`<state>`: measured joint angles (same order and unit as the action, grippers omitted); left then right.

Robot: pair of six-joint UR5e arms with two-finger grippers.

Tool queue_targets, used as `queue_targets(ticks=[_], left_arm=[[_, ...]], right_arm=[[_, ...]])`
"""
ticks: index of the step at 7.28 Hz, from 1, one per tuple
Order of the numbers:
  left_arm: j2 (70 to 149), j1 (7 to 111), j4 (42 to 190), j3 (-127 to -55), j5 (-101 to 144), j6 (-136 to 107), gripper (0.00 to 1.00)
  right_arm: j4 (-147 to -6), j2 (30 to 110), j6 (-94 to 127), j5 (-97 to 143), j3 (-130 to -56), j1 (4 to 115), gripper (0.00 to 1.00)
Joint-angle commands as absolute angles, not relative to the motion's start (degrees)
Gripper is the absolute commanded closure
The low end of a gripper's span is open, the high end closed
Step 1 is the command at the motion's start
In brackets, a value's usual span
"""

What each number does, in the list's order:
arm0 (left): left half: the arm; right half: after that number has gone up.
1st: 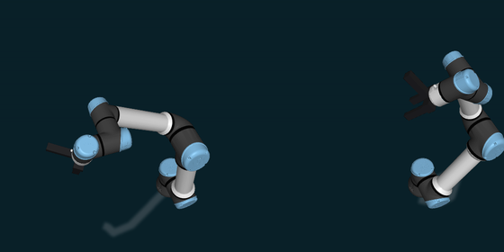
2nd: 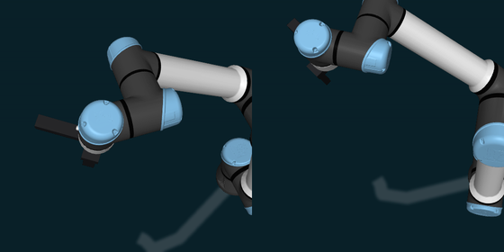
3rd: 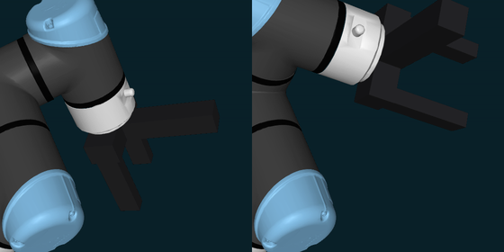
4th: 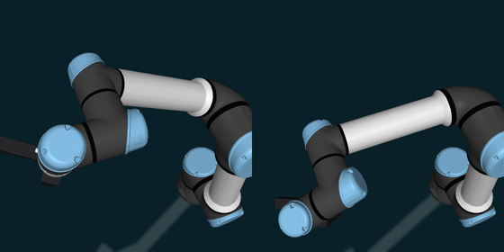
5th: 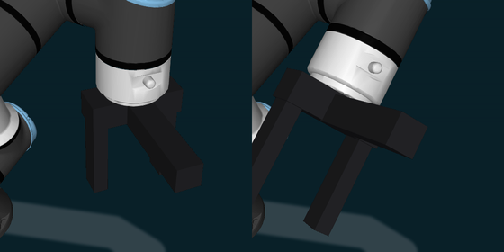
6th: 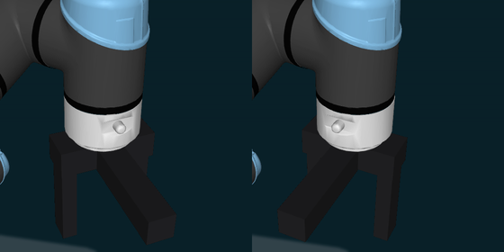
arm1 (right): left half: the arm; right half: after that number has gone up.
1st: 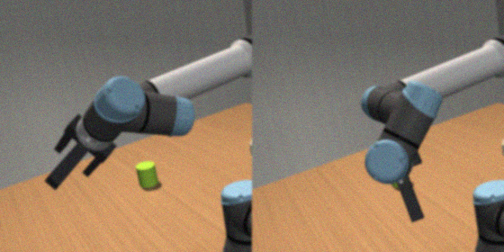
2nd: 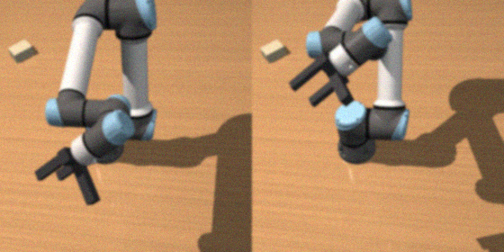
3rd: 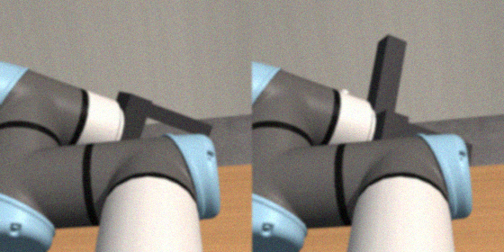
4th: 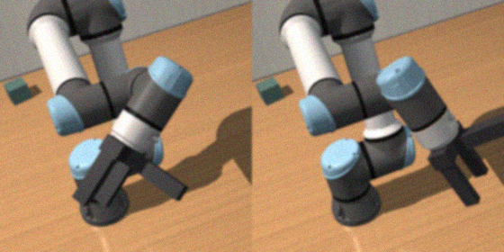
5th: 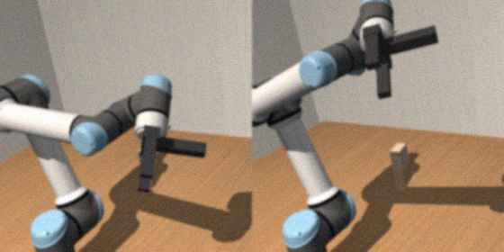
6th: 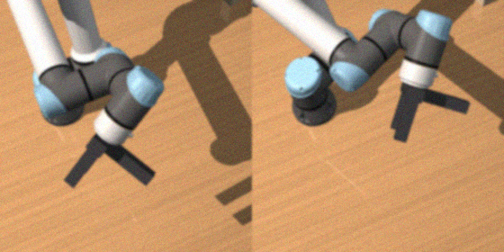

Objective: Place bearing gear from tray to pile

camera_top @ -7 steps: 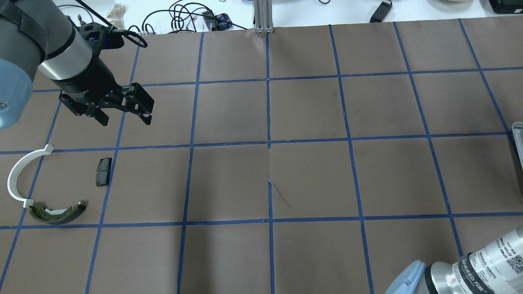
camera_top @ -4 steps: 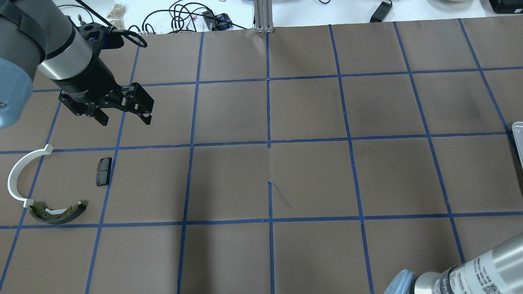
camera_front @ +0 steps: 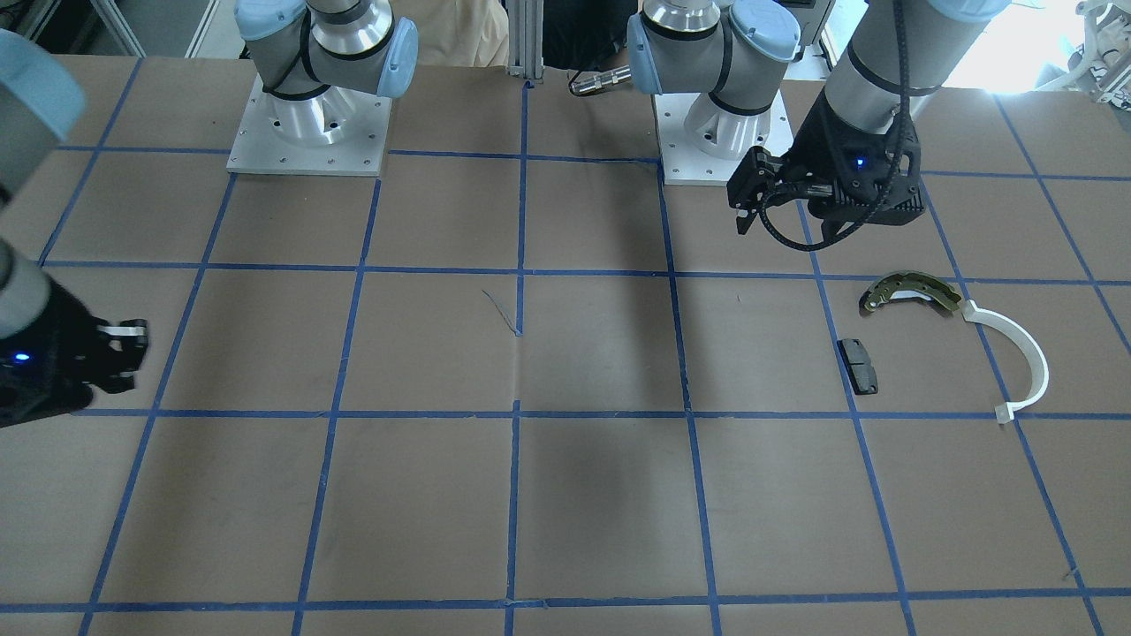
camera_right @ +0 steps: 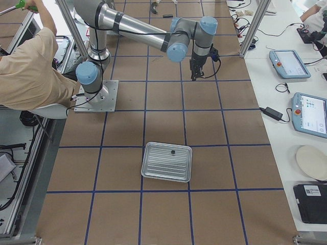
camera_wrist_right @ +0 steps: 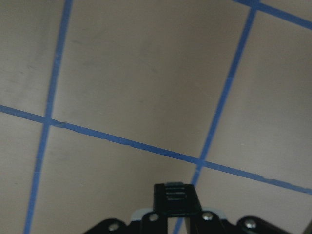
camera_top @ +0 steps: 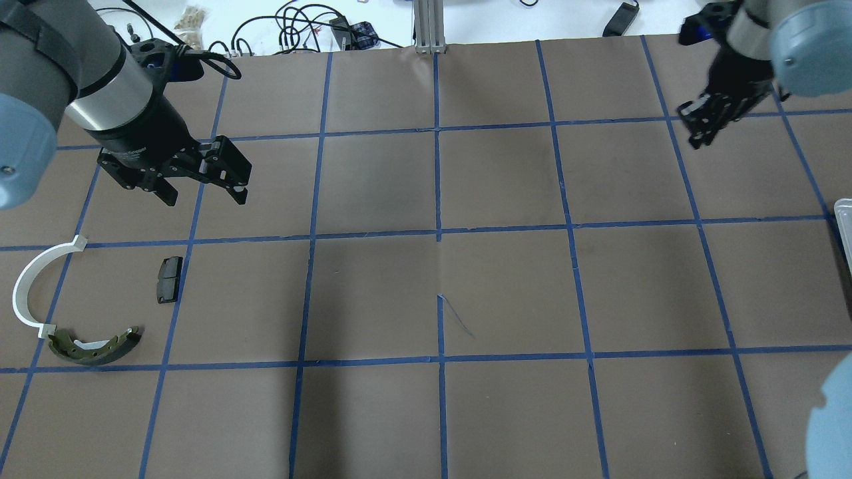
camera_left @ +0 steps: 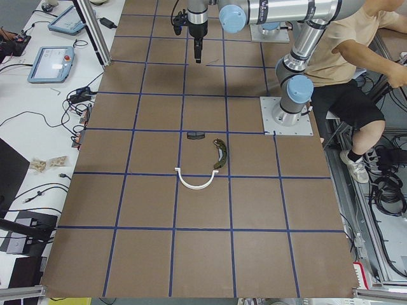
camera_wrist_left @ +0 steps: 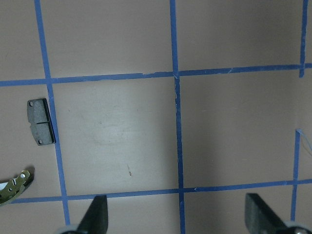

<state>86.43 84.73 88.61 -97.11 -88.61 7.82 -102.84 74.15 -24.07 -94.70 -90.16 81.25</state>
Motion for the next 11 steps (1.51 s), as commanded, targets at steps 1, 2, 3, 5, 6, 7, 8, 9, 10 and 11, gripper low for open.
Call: queue_targets(ticks=[1, 2, 3, 5, 6, 7, 8, 9, 10, 11], left_arm=[[86.66, 84.73, 88.68, -97.12, -88.68, 7.82, 0.0], [86.66, 84.73, 88.59, -97.12, -88.59, 7.82, 0.0], [86.83, 84.73, 88.77, -97.12, -88.59, 7.82, 0.0], [86.49, 84.81, 88.94, -97.12, -88.51, 7.82, 0.0], [85.96, 84.81, 89.12, -97.12, -88.51, 7.82, 0.0], [86.57, 84.64, 88.86, -97.12, -87.81, 7.82, 0.0], [87.01, 84.73, 88.86, -97.12, -88.06, 7.82, 0.0], [86.92, 84.73, 88.86, -97.12, -88.15, 7.82, 0.0], [86.66, 84.81, 88.86, -97.12, -88.33, 7.82, 0.0], [86.83, 84.81, 88.86, -96.77, -87.98, 7.56, 0.0]], right_arm=[[-105.88, 73.66, 1.38, -94.48, -94.38, 98.45, 1.0], [-108.87, 72.7, 10.37, -91.7, -95.61, 104.53, 1.0], [-112.55, 70.42, 16.72, -86.62, -96.76, 108.85, 1.0], [-123.43, 65.5, 29.65, -85.43, -101.14, 115.45, 1.0], [-126.27, 64.61, 30.49, -85.43, -101.34, 116.18, 1.0], [-126.73, 64.43, 30.5, -85.43, -101.77, 116.37, 0.76], [-127.0, 64.42, 29.19, -86.47, -102.04, 115.93, 0.18], [-129.87, 65.21, 21.96, -88.22, -101.78, 113.06, 0.0], [-129.38, 66.61, 20.75, -88.42, -101.6, 108.85, 0.0], [-126.94, 68.88, 13.09, -88.24, -101.25, 103.76, 0.0]])
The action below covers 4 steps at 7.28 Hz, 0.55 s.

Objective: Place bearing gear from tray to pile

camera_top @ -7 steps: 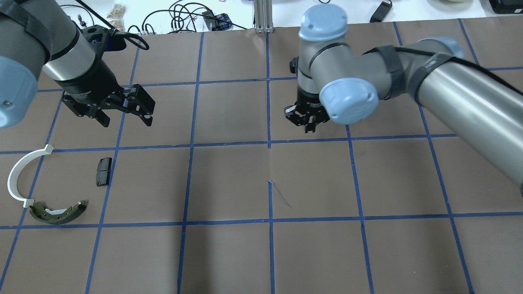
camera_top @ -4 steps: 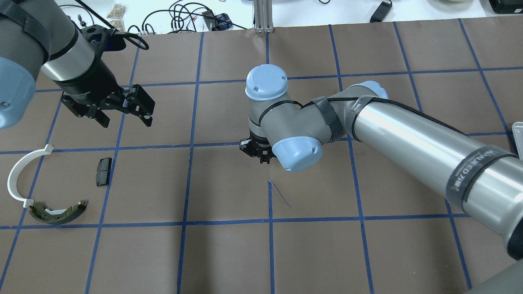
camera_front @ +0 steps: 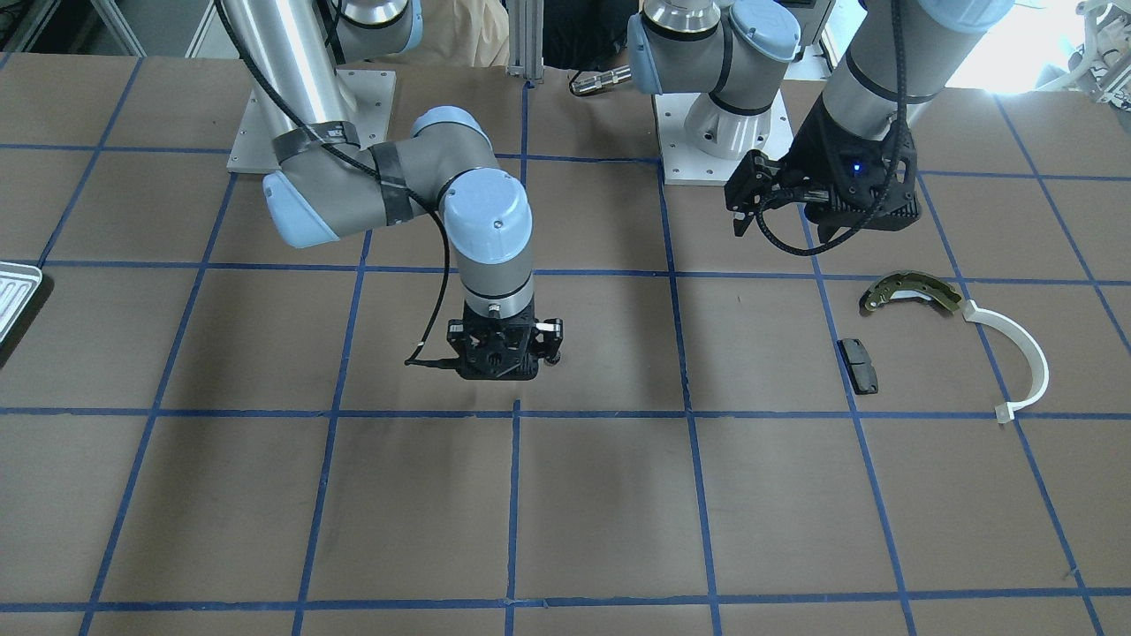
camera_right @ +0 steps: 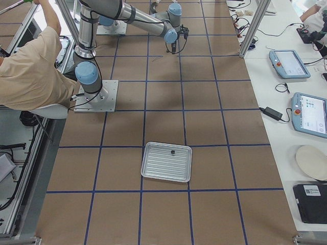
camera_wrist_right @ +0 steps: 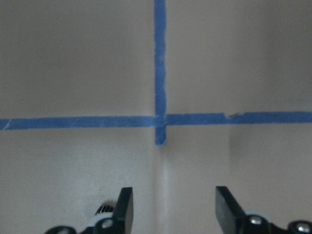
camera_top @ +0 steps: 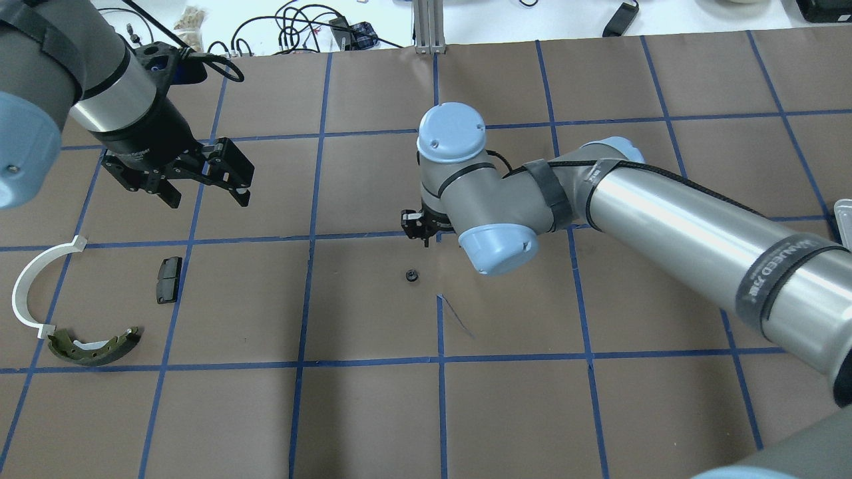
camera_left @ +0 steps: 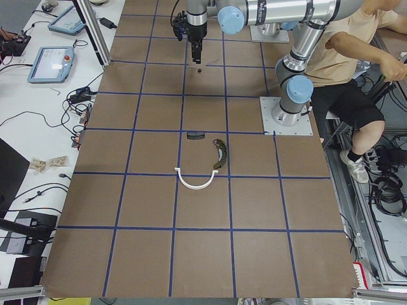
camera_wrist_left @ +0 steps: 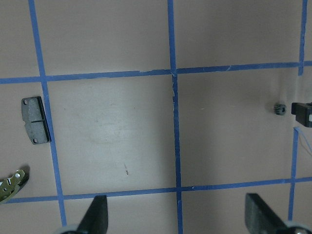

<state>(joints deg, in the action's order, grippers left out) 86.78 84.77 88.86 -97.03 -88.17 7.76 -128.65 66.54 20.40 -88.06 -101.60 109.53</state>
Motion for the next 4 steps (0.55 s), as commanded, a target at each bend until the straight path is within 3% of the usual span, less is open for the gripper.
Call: queue_targets(ticks=[1, 4], left_arm=[[86.84, 85.16, 88.86, -97.03, -88.07, 6.78, 0.0], [88.85, 86.73, 83.71, -101.57, -87.63, 1.89, 0.0]], right_arm=[[-125.78, 70.91, 0.48, -88.5, -102.03, 98.58, 0.0], [-120.08, 75.74, -21.48, -93.06, -102.04, 80.58, 0.0]])
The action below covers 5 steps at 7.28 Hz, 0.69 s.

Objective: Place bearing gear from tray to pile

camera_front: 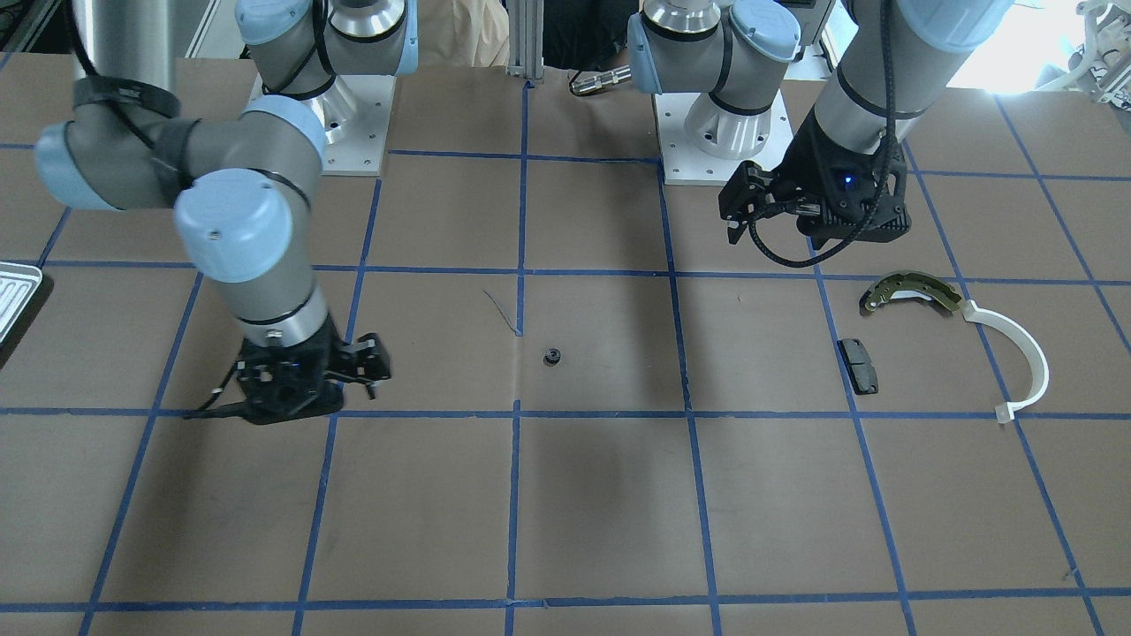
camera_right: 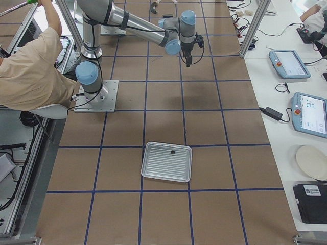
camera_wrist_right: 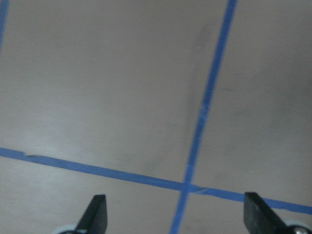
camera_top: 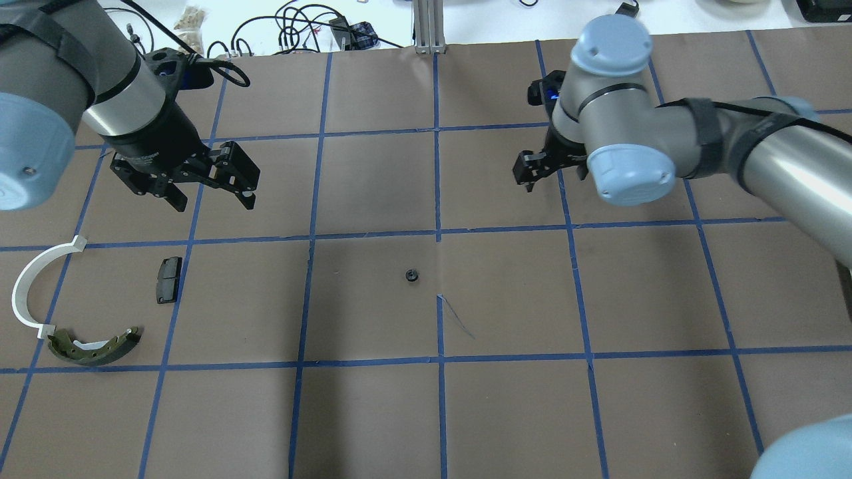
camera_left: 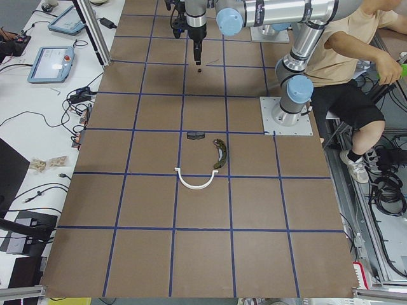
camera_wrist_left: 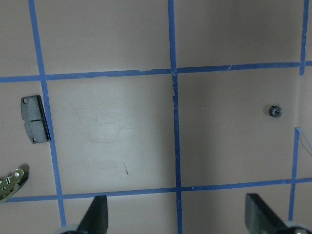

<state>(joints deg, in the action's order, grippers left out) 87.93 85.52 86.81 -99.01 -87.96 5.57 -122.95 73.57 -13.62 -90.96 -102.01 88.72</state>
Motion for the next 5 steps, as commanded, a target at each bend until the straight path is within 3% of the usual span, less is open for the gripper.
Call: queue_targets(ticks=[1, 3, 5], left_arm=[[90.08, 91.71, 75.32, -105.69, -87.71, -0.94, 0.0], [94.11, 98.33, 63.15, -110.2, -87.63, -10.25, 0.0], [97.37, 102.55, 62.75, -110.21, -87.8, -12.2, 0.0]], right_arm=[[-119.54, 76.54, -33.98, -92.73, -102.13, 72.07, 0.0], [-120.58, 75.68, -49.76, -92.2, -101.87, 56.67, 0.0], [-122.41, 73.84, -60.6, -92.02, -101.87, 46.02, 0.0]])
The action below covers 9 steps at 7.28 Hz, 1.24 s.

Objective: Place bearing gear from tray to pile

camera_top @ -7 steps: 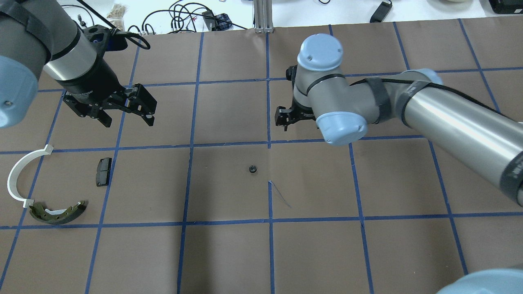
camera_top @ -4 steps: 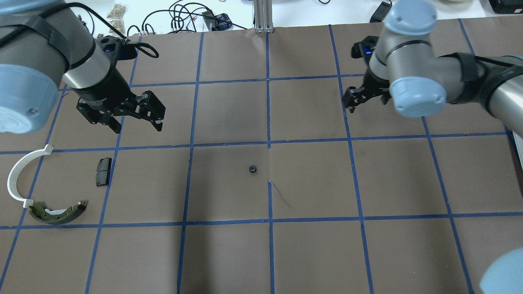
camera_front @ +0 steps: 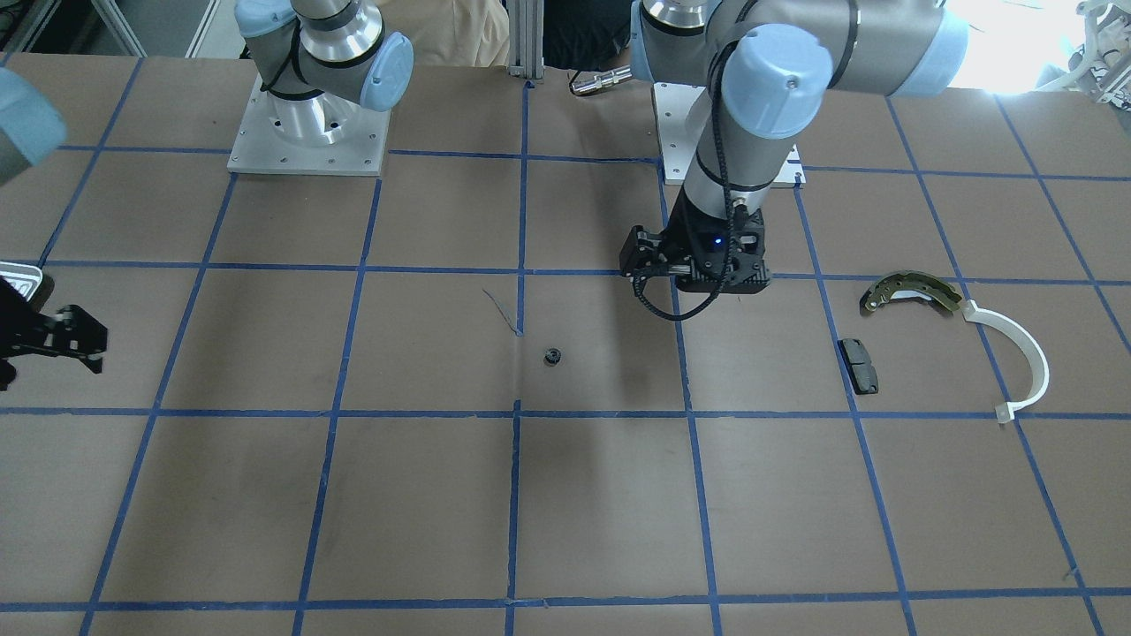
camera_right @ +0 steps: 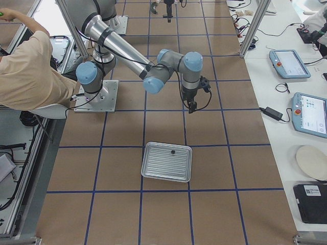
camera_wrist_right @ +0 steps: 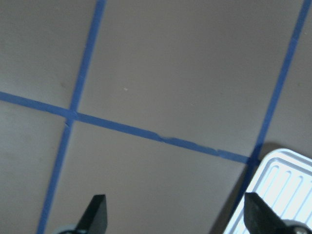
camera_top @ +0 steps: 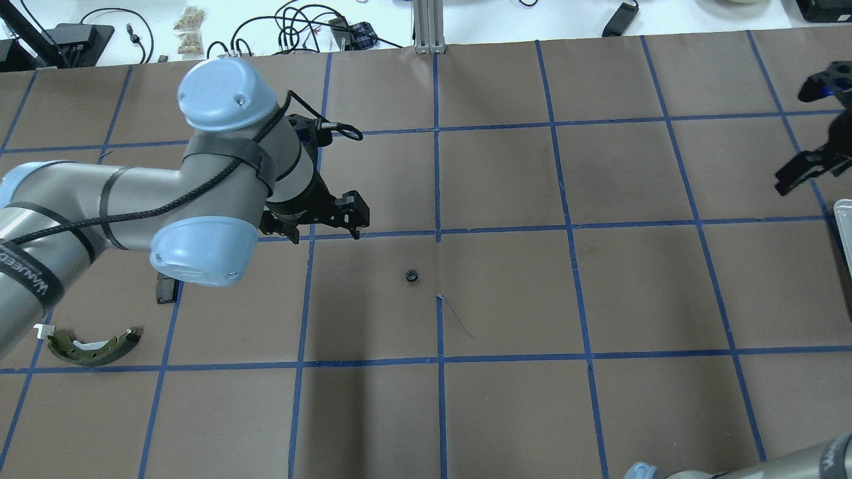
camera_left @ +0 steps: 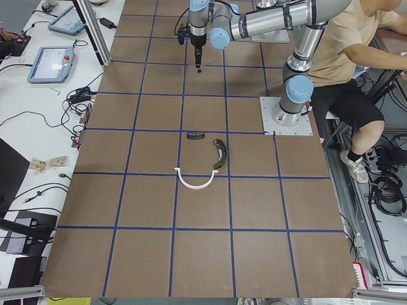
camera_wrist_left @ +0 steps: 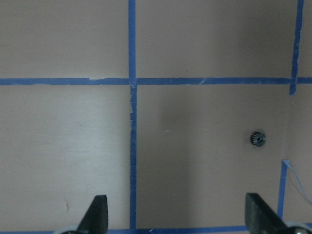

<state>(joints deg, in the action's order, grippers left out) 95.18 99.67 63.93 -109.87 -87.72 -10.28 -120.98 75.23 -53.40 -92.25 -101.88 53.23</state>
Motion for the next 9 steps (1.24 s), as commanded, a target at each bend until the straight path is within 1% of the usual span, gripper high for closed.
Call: queue_targets(ticks=[1, 2, 3, 6, 7, 8, 9], left_arm=[[99.12, 103.7, 61.45, -110.3, -87.98, -12.91, 0.0], [101.14, 104.67, 58.65, -110.39, -87.89, -12.92, 0.0], [103.25, 105.9, 55.66, -110.3, -87.89, -13.62, 0.0], [109.32, 107.57, 50.81, -110.39, -87.8, -15.47, 0.0], [110.9, 109.14, 49.76, -110.3, -87.98, -15.47, 0.0], [112.4, 109.6, 47.31, -110.39, -87.8, -16.16, 0.0], [113.89, 110.03, 46.42, -110.39, -87.8, -16.69, 0.0]], right_arm=[[-127.48, 69.91, -65.95, -91.24, -101.52, 41.44, 0.0], [-130.23, 65.7, -68.62, -88.62, -101.34, 38.18, 0.0], [-131.04, 62.96, -68.73, -89.12, -101.34, 37.36, 0.0], [-131.4, 61.88, -70.13, -89.38, -101.34, 37.27, 0.0], [-131.4, 61.61, -71.88, -89.3, -101.51, 37.27, 0.17], [-131.4, 61.0, -71.2, -89.21, -101.34, 37.35, 0.22], [-131.4, 60.91, -70.41, -89.12, -101.42, 37.35, 0.22]])
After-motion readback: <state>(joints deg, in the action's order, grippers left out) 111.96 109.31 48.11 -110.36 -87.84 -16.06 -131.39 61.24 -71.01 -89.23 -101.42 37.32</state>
